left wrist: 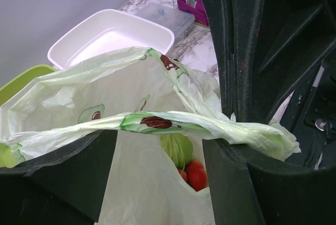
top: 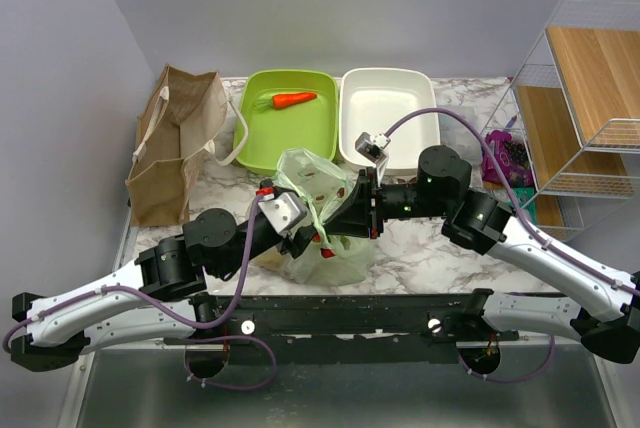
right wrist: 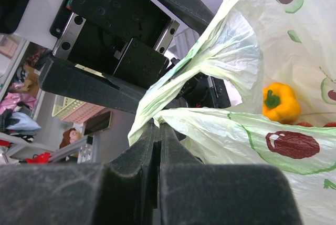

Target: Place the food into the grocery bag and tie it

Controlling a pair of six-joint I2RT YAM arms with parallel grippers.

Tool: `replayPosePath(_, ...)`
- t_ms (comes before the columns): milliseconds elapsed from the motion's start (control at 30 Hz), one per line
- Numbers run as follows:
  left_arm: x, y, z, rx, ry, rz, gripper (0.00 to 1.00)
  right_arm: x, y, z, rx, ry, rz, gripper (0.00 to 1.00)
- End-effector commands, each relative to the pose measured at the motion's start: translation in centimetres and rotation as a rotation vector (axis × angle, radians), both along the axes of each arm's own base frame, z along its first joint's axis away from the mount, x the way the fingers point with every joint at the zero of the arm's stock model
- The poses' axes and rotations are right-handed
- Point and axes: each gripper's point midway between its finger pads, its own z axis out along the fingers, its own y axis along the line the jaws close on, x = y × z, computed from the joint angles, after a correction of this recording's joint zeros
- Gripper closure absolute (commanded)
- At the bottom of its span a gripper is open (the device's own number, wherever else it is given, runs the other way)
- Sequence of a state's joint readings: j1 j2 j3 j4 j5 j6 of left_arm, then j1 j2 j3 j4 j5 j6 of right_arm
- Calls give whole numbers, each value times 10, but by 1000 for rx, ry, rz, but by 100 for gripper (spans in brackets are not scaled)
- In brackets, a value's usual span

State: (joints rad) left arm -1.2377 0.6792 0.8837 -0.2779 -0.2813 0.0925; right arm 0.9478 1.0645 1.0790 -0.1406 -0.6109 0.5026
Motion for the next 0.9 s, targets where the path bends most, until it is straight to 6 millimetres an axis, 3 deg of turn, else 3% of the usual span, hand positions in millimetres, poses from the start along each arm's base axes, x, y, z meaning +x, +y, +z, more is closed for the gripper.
replayPosePath(0, -9, -9, 18, -98, 3, -55, 33, 3, -1, -3, -41, 46, -27, 99)
replayPosePath(200, -11, -15, 19, -127, 17, -76, 33, 8, 1, 1, -39, 54, -55, 99)
replayPosePath(533, -21, -28, 26, -205, 54, -137, 40, 7, 4, -8, -80, 104, -43, 99)
replayPosePath(667, -22, -29, 32, -242, 56, -143, 41, 6, 6, -11, -91, 116, -31, 92)
replayPosePath(767, -24, -28, 36, -261, 53, -153, 46, 6, 7, -12, -94, 121, -29, 89)
replayPosePath(867, -26, -29, 38, -269, 54, -164, 61, 6, 7, -13, -95, 124, -27, 88)
